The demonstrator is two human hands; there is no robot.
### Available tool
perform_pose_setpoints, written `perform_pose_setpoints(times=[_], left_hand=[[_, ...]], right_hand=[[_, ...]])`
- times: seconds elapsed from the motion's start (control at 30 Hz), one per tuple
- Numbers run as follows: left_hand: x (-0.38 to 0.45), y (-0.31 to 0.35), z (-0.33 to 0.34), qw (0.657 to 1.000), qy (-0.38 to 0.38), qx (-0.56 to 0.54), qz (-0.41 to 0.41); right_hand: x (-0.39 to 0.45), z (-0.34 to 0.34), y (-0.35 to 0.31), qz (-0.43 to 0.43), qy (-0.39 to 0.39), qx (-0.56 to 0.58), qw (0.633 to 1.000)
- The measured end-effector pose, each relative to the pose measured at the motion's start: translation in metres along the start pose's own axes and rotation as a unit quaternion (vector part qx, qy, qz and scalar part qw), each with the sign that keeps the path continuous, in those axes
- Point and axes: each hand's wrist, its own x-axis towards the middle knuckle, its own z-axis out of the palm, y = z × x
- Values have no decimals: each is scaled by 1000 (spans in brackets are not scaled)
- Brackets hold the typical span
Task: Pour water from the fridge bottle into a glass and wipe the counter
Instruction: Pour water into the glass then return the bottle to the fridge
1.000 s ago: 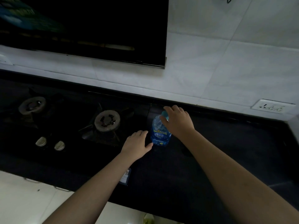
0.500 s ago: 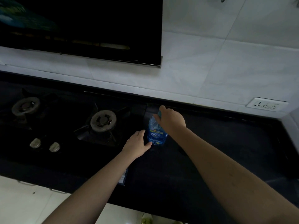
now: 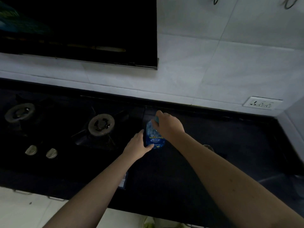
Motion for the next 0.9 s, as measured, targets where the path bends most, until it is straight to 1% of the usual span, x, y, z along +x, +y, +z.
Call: perform_pose_setpoints(times=[0.13,0.23,0.3,0.4,0.5,0.6,0.73,0.83,0.9], left_hand=[[-3,-8,1,1000,5,11,-6],[-5,-11,3,1000,-8,-13,0],[-8,-8,3,998,-14,-57,29],[-17,6,0,980,-6,-182,83],[-20,21,-1,959,-5,-263,104],[-21,30,0,945,-13,-307,115],[-20,42,2,944,-6,-308,120],[-25,55,5,939,-10,-315,137],[-31,65,9,937,-7,-314,151]], right_hand=[[-14,-2,3,15,11,41,999],[-24,-10,5,21,23,70,997],[-30,-19,4,15,38,77,996],[-40,-35,1,5,57,84,995],[-51,-50,3,8,77,111,991],[-61,-61,7,9,100,141,985],[-74,-72,15,15,110,157,981],[-85,-78,23,9,138,146,980],[-94,-83,30,30,146,148,978]])
